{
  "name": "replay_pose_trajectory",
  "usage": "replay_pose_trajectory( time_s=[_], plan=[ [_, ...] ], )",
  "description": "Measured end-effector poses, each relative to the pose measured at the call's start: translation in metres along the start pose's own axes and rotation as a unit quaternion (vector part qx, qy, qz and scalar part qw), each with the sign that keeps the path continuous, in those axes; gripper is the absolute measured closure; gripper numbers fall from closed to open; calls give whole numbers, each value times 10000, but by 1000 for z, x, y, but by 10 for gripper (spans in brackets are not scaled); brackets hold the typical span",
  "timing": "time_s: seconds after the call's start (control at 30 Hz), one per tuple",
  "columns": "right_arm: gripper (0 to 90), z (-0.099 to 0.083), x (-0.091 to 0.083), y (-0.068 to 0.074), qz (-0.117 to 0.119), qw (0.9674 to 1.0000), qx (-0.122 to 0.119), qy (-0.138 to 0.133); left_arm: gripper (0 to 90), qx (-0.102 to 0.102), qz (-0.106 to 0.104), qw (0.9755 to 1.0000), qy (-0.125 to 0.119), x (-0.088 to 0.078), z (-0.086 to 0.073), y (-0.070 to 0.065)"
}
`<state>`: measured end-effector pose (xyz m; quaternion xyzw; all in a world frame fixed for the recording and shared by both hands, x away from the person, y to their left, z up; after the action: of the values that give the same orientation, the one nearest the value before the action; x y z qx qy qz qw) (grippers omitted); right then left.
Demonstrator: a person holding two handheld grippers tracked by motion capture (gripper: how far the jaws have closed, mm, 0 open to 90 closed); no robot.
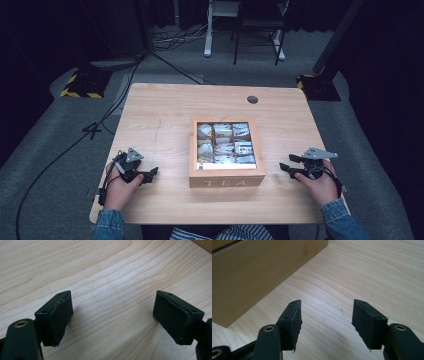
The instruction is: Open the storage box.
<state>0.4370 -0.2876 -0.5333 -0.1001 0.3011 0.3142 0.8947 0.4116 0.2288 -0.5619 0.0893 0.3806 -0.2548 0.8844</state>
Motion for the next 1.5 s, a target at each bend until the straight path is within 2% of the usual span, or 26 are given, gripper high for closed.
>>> replay_pose_trajectory(
  time_s=[0.13, 0.2, 0.3, 0.33, 0.37, 0.43, 0.53, 0.6, 0.77, 0.87, 0.9, 1.03, 1.07, 1.13, 1.27, 1.5],
  plan=[
    [420, 6, -5, 4, 56, 9999, -39, -89, 170, -3, -8, 10000, -1, 0, 0, 0],
    [433, 15, -12, 13, 232, 9993, -118, -272, 170, -14, -16, 10000, 1, 0, 0, 0],
    [444, 19, -14, 19, 317, 9989, -144, -315, 170, -21, -24, 10000, -1, 0, 0, 0],
    [456, 24, -17, 27, 464, 9980, -199, -391, 170, -20, -24, 10000, -1, 0, 0, 0],
    [456, 24, -17, 27, 464, 9980, -199, -391, 170, -20, -24, 10000, -1, 0, 0, 0],
    [467, 29, -20, 38, 630, 9965, -279, -466, 170, -22, -24, 10000, -1, 0, 0, 0],
    [502, 32, -24, 52, 844, 9943, -500, -417, 170, -14, -22, 10000, 2, 0, 0, 0],
    [521, 35, -26, 66, 961, 9920, -748, -335, 169, -14, -24, 10000, 2, 0, 0, 0],
    [543, 35, -27, 83, 1165, 9891, -870, -221, 169, -24, -32, 10000, -1, 0, 0, 0],
    [577, 36, -29, 87, 1135, 9883, -1010, -165, 169, -32, -25, 10000, -15, 0, 0, 0],
    [603, 35, -31, 89, 1212, 9874, -1010, -117, 169, -28, -36, 10000, -2, 0, 0, 0],
    [581, 34, -33, 93, 1384, 9854, -995, -41, 169, -30, -26, 10000, -14, 0, 0, 0],
    [572, 32, -32, 97, 1498, 9836, -1004, 31, 169, -33, -26, 10000, -16, 0, 0, 0],
    [567, 30, -28, 100, 1498, 9829, -1069, 110, 169, -27, -36, 10000, -1, 0, 0, 0],
    [599, 28, -23, 103, 1469, 9827, -1120, 127, 169, -30, -36, 10000, -3, 0, 0, 0],
    [660, 29, -19, 103, 1453, 9838, -1051, 74, 169, -28, -34, 10000, -3, 0, 0, 0]
  ],
)
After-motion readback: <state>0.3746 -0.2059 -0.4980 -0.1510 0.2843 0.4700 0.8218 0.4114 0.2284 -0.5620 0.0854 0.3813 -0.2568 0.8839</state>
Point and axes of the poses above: each handheld gripper's, and its own axes: x roughly forward along the jaws, z roughly out of its top, y roughly to its left, the point moved 8 cm from there along x, roughly forward along the jaws, and after that the axes turned 1 degree about -z, right-handed, at the moved point
